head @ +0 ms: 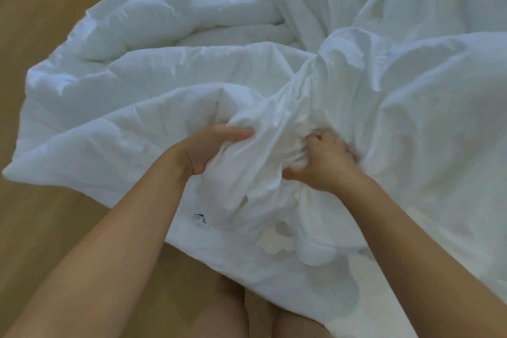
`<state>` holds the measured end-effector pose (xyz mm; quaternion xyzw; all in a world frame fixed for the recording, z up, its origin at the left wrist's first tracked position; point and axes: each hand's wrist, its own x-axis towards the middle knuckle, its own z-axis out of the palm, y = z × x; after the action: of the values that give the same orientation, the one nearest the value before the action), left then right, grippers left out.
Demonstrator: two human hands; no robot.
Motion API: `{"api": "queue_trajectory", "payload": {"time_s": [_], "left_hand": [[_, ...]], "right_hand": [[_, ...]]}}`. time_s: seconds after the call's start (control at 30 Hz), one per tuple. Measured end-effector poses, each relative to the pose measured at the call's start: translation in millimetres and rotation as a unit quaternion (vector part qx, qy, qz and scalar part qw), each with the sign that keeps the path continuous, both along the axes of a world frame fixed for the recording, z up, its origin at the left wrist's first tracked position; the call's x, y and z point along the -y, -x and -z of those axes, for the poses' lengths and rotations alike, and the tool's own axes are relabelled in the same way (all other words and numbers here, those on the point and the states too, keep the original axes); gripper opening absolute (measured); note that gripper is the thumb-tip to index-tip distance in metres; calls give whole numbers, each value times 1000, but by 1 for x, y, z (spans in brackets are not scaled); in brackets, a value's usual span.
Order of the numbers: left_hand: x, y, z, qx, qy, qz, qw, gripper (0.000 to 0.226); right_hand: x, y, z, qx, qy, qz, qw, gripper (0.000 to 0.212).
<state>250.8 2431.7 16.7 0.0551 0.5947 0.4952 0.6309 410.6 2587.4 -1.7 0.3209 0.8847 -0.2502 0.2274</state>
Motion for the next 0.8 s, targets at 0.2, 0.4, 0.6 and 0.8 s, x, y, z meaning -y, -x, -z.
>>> {"api": "queue_trajectory", "payload": {"time_s": [0.2, 0.4, 0.6, 0.8], "left_hand": [[9, -12, 16, -59, 42, -64, 995, 36], [4, -20, 29, -413, 75, -106, 901, 34], [2, -22, 23, -368, 87, -165, 911, 24], [-32, 4, -55, -177, -90, -180, 963, 13]], "right_hand": [[32, 32, 15, -65, 24, -9, 998, 68], [51, 43, 39, -120, -55, 70, 989, 64], [41, 56, 45, -228, -33, 122, 966, 22], [-12, 42, -44, -366, -18, 125, 922, 34]]}}
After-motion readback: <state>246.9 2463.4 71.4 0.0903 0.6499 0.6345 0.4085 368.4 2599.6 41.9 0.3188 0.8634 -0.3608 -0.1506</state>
